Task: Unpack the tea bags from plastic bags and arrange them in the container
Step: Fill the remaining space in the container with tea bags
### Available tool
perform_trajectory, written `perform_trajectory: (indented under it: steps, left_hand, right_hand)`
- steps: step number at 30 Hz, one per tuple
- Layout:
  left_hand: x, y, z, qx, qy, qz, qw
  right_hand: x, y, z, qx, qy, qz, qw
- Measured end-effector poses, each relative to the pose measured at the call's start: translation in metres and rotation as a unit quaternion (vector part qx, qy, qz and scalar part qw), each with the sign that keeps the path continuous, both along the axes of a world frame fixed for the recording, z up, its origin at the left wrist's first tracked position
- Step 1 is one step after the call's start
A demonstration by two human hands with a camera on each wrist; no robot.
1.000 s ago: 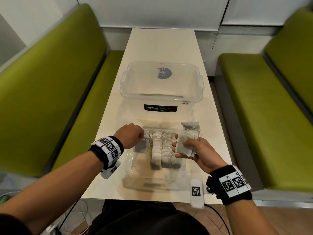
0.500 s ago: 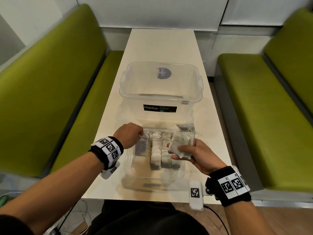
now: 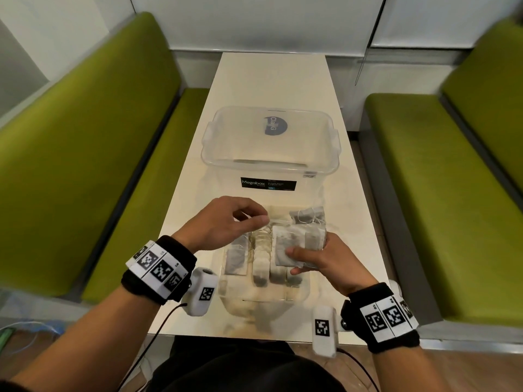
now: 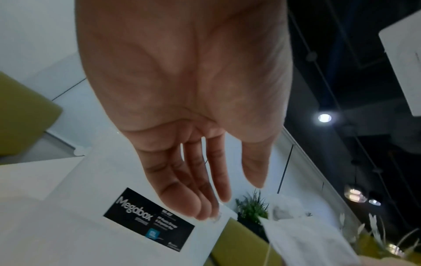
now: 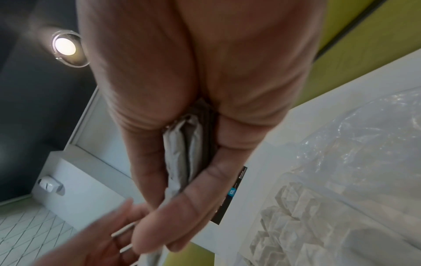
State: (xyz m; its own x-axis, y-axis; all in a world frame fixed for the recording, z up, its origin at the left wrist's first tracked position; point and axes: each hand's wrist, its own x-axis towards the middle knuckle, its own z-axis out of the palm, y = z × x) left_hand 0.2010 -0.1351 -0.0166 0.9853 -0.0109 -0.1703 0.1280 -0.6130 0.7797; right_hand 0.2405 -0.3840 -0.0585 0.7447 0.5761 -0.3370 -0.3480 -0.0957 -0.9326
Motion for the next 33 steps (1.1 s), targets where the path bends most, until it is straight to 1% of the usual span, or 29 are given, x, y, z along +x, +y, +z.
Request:
perform_trajectory:
  steps: [2, 5, 11, 15, 17, 20, 22, 26, 28, 31, 33]
  left_hand:
    - [-0.003, -0.006, 0.001, -0.039, 0.016, -0.026, 0.999]
    - [-0.008, -0.015, -0.004, -0.068, 0.021, -0.049, 0.996]
    - [-0.009, -0.015, -0.014, -0.105, 0.021, -0.038, 0.994]
    - [-0.010, -0.010, -0.010, -0.104, 0.027, -0.047, 0.993]
    - [-0.010, -0.007, -0.007, -0.088, 0.029, -0.055, 0.994]
    - [-0.005, 0.004, -0.001, -0.036, 0.012, -0.020, 0.999]
    - [-0.002, 0.016, 0.003, 0.028, -0.007, 0.010, 1.000]
    - [0.002, 0.036, -0.004, 0.130, 0.004, 0.026, 0.991]
    - [0.005, 0.040, -0.013, 0.188, 0.023, -0.001, 0.982]
    - [0.008, 0.039, -0.031, 0.288, 0.068, -0.064, 0.953]
    - [0.009, 0.035, -0.046, 0.321, 0.099, -0.092, 0.937]
  right_hand:
    - [-0.001, 0.002, 0.001, -0.009, -0.017, 0.016, 1.000]
    - [-0.002, 0.006, 0.003, -0.012, -0.039, 0.030, 0.999]
    - [-0.004, 0.006, 0.006, 0.008, -0.055, 0.040, 0.998]
    - [-0.002, 0.004, 0.003, 0.004, -0.064, 0.029, 0.998]
    - [-0.001, 0.005, 0.001, 0.000, -0.062, 0.021, 0.998]
    - [0.001, 0.004, -0.006, 0.001, -0.049, -0.052, 0.997]
    - [0.003, 0.000, -0.009, 0.006, -0.041, -0.093, 0.995]
    - [0.004, -0.010, -0.010, 0.017, -0.029, -0.092, 0.995]
    - [0.005, -0.011, -0.010, 0.022, -0.024, -0.092, 0.995]
    - [0.006, -0.011, -0.009, 0.030, -0.014, -0.102, 0.994]
    - [0.006, -0.011, -0.009, 0.028, -0.011, -0.104, 0.994]
